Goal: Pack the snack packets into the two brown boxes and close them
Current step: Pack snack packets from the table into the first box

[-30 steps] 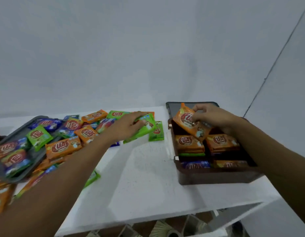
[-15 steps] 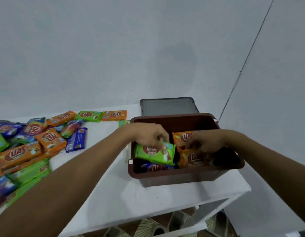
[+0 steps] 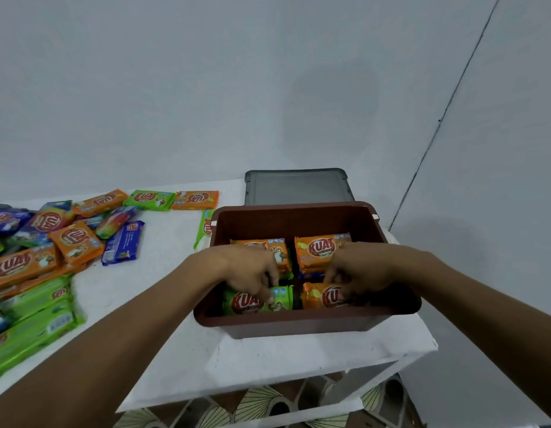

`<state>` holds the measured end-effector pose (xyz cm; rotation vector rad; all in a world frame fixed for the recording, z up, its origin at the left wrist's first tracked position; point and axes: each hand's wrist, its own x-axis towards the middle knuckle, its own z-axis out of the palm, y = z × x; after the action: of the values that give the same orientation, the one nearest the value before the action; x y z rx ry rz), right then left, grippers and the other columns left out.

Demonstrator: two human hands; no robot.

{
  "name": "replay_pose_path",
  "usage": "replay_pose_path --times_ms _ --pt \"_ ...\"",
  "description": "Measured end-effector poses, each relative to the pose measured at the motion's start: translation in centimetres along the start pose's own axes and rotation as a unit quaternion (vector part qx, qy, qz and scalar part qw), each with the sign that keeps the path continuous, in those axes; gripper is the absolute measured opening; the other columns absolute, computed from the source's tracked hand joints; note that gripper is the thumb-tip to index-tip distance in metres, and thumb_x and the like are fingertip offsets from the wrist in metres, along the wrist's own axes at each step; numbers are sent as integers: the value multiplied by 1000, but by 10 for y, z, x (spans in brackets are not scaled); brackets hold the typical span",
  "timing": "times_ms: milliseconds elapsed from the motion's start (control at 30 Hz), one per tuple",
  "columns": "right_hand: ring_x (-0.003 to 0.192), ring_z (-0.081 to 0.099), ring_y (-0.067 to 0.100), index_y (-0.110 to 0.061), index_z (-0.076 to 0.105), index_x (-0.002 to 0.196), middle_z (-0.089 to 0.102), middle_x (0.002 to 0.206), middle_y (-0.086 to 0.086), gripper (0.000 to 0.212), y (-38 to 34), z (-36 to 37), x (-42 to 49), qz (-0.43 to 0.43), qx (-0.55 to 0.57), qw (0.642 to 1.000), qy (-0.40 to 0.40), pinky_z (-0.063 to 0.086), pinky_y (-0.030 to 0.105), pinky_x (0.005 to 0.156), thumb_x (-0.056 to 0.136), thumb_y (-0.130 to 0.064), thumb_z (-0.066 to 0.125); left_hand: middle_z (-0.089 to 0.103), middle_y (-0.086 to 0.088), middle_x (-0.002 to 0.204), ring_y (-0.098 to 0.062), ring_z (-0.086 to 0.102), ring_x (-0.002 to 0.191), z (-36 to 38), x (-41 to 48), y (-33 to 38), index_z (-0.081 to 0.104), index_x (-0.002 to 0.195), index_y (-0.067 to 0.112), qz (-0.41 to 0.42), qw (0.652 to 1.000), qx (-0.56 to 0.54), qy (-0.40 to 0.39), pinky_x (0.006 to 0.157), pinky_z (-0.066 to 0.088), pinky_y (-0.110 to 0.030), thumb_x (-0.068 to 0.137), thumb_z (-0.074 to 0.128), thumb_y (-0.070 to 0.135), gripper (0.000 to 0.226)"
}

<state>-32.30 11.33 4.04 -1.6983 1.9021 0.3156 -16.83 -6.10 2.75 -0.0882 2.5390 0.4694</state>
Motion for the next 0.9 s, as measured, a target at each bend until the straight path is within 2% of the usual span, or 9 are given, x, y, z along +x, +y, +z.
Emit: replay_pose_path --times_ms 133,200,300,433,533,633,700,767,900 --pt "92 60 8 -22 70 110 69 107 -4 21 2 -3 4 13 -2 995 102 52 31 89 92 -30 64 68 6 99 -11 65 92 -1 -5 3 68 111 18 -15 998 40 52 80 54 -29 88 69 37 30" --pt "93 60 13 -27 67 115 65 112 -3 25 3 -5 9 36 -43 986 154 53 30 79 92 -33 62 57 7 91 -15 61 86 -7 -11 3 67 107 23 -37 985 127 112 71 49 -31 89 65 39 25" --pt "98 59 16 -32 64 119 60 121 -3 28 4 -7 17 48 -86 980 176 46 27 69 92 -34 58 60 -1 104 -26 61 95 -19 -19 -11 65 112 27 -64 954 248 156 70 43 -34 94 54 36 23" --pt "86 56 8 -33 65 100 56 91 -18 13 -3 -24 24 19 -54 976 210 42 25 65 91 -29 56 68 2 107 -18 61 100 -24 -32 -45 66 113 24 -17 956 133 261 82 51 -37 93 58 30 22" --pt "61 48 1 -30 66 89 47 59 -18 10 -17 -45 35 -6 -46 962 268 35 23 57 90 -26 57 65 2 106 -14 53 100 -19 -43 -75 68 110 16 21 910 68 408 86 43 -30 92 63 24 20" --pt "52 44 2 -27 63 80 45 50 -12 11 -31 -63 44 -13 -9 951 307 32 25 52 90 -27 59 61 3 100 -12 53 91 -7 -51 -104 68 105 14 14 869 -21 495 80 43 -28 91 63 22 17" --pt "50 41 3 -25 63 80 43 50 -11 11 -43 -78 56 -23 17 945 325 32 27 51 91 -27 60 58 4 99 -14 56 88 3 -58 -135 66 104 13 -53 855 -77 510 76 50 -33 90 66 21 17" --pt "48 41 3 -25 63 80 42 50 -11 10 -58 -94 72 -36 36 939 339 36 29 52 90 -27 60 58 0 104 -18 57 92 11 -67 -166 63 106 12 -178 854 -85 481 78 50 -36 87 70 28 26" --pt "58 49 2 -28 61 76 52 60 -12 11 -81 -124 120 -57 52 941 328 43 31 61 87 -28 63 45 -10 141 -26 45 126 27 -82 -215 48 130 12 -395 863 2 316 95 43 -36 77 65 64 76"
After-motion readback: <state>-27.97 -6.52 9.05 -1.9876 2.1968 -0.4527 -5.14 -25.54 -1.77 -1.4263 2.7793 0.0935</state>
